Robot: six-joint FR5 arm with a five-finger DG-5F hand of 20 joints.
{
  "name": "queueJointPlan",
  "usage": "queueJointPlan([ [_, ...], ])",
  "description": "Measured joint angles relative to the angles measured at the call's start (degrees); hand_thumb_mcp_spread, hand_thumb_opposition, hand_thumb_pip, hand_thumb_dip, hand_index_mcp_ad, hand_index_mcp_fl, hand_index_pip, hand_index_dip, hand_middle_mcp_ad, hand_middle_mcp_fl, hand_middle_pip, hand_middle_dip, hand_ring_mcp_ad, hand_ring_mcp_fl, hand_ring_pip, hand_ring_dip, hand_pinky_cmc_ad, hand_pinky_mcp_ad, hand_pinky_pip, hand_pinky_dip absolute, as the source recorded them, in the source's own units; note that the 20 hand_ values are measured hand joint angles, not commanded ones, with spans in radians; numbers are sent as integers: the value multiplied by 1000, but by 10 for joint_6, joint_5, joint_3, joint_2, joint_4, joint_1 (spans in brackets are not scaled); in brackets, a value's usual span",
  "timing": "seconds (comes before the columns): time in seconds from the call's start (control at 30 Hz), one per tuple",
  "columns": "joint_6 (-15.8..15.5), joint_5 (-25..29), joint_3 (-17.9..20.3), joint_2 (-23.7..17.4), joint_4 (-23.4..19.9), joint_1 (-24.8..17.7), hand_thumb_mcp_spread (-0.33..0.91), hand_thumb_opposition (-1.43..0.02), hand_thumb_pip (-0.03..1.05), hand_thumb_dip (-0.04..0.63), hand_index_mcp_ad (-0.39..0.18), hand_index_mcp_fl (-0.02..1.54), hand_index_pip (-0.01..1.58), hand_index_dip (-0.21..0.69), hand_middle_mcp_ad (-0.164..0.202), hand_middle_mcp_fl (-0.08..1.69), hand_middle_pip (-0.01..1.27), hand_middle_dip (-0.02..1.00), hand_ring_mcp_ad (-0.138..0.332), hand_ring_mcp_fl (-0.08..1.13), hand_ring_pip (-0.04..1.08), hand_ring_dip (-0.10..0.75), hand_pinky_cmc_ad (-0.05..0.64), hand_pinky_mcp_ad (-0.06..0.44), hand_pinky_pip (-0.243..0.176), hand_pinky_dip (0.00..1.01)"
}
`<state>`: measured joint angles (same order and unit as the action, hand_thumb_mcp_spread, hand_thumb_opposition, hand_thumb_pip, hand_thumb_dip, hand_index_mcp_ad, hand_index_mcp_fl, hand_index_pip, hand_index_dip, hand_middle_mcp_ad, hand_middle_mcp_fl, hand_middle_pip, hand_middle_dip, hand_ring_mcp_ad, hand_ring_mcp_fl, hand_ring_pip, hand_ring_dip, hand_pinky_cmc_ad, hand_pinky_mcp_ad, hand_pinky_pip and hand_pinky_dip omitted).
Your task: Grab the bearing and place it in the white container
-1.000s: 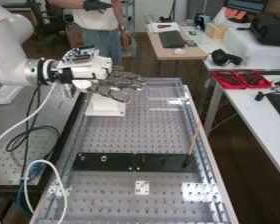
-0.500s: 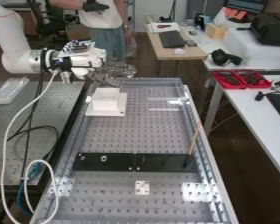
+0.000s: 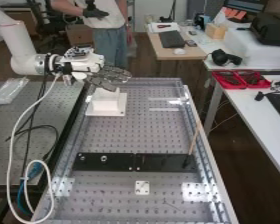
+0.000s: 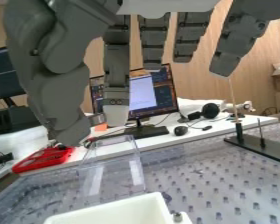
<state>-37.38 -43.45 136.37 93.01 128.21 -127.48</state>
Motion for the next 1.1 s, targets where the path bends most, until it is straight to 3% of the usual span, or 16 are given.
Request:
queueJointPlan([
  [0.2,21,10,7,29,-16,1,415,-806,560,281,-79,230,1477,251,66,54,129,204,113,0,99,96,365,278,-12,188],
  [0.47,46,18,14,39,-13,-9,415,-806,560,281,-79,230,1477,251,66,52,129,202,113,0,99,96,365,278,-12,188],
  [1.1,51,-24,27,52,-7,-13,415,-806,560,284,-79,230,1482,237,66,52,129,202,113,0,98,98,365,278,-12,188],
])
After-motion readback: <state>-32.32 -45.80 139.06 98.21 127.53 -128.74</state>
